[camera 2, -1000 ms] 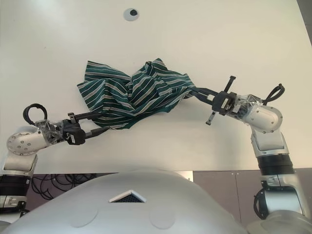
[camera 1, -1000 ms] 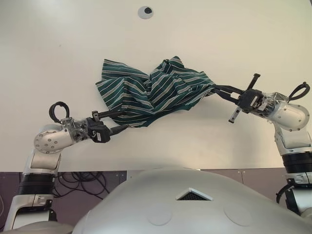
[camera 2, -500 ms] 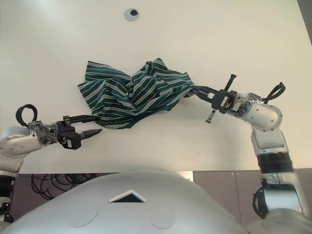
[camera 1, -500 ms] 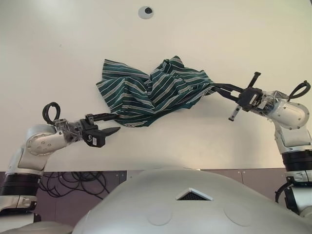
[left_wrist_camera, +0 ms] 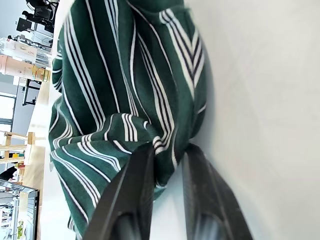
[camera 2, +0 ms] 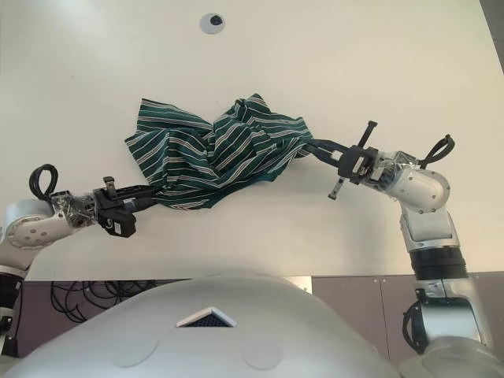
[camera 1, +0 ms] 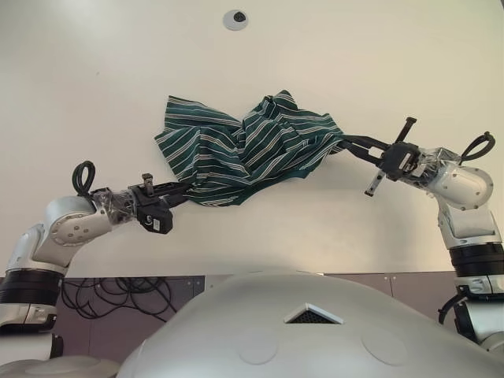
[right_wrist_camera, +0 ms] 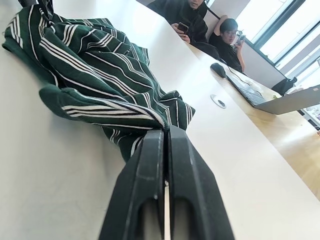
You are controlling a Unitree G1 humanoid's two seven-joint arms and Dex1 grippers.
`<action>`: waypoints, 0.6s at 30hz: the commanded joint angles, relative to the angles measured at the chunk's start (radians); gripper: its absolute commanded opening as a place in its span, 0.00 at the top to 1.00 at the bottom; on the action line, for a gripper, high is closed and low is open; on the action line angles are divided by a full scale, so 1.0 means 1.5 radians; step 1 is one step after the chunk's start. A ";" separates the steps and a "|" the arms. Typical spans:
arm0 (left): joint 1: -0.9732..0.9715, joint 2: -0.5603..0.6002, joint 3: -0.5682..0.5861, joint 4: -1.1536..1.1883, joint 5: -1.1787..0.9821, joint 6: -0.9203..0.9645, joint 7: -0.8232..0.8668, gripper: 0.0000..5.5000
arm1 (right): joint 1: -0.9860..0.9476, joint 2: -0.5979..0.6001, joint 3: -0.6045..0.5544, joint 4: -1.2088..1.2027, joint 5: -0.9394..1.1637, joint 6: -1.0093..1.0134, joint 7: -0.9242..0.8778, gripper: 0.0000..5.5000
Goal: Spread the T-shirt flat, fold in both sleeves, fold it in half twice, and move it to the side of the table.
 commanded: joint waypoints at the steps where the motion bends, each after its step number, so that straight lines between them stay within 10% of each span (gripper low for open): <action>1: 0.000 0.018 -0.010 0.001 0.005 0.000 0.008 0.96 | 0.001 0.000 -0.009 -0.009 -0.002 0.003 0.002 1.00; 12: -0.028 0.096 0.048 -0.147 -0.294 0.052 -0.031 1.00 | -0.048 0.015 -0.055 -0.008 0.022 0.031 -0.037 1.00; 18: -0.260 0.059 0.057 -0.061 -0.212 0.135 -0.002 1.00 | -0.166 0.026 -0.077 -0.020 0.036 0.105 -0.078 1.00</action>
